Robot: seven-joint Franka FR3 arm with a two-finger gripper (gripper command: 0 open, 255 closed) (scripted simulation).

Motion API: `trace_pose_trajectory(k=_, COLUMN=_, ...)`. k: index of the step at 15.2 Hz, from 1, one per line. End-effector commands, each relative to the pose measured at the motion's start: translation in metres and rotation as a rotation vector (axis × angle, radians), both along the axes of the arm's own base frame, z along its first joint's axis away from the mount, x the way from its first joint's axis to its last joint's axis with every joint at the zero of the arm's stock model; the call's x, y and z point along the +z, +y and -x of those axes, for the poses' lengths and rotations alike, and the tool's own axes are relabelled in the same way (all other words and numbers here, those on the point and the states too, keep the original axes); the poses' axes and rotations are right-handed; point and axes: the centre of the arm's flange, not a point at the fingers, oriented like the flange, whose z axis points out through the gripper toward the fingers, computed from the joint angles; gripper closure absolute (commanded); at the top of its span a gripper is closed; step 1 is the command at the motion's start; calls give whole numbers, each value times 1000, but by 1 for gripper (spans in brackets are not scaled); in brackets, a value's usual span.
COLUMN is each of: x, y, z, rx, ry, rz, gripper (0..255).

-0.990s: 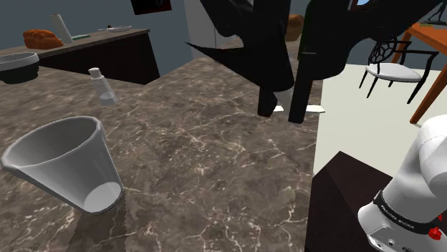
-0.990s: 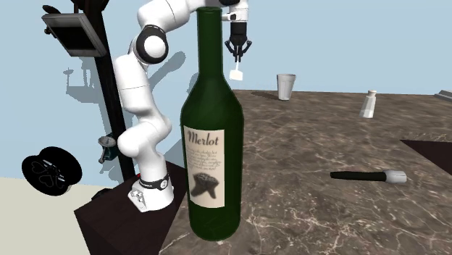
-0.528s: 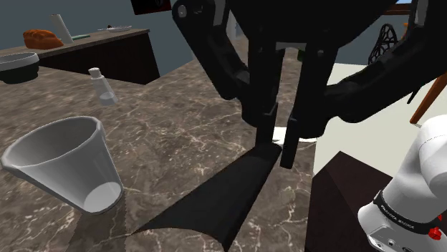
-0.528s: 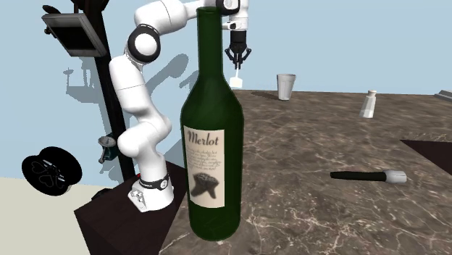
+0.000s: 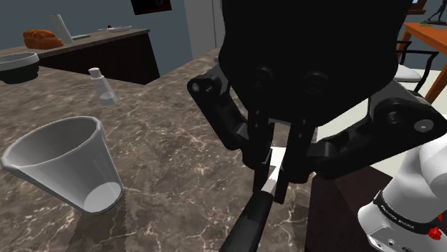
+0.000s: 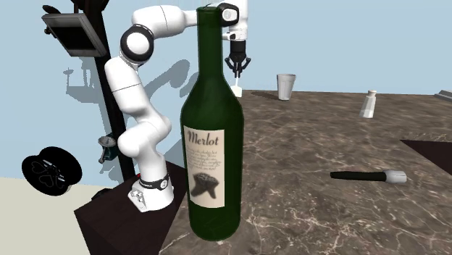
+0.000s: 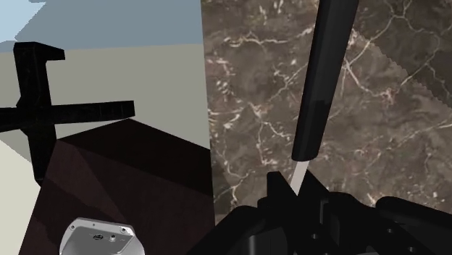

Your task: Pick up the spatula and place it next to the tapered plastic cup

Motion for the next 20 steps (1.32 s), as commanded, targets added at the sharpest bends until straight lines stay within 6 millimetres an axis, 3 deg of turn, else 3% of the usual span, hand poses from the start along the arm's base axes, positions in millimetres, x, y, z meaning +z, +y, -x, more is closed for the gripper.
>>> trace_pose_trajectory(k=1, x=-10, y=0, z=0, rx=0, ry=0, rz=0, gripper=255)
trace_pose_trajectory(k=20, x=-105, y=0, z=0, rx=0, ry=0, rz=0, gripper=255)
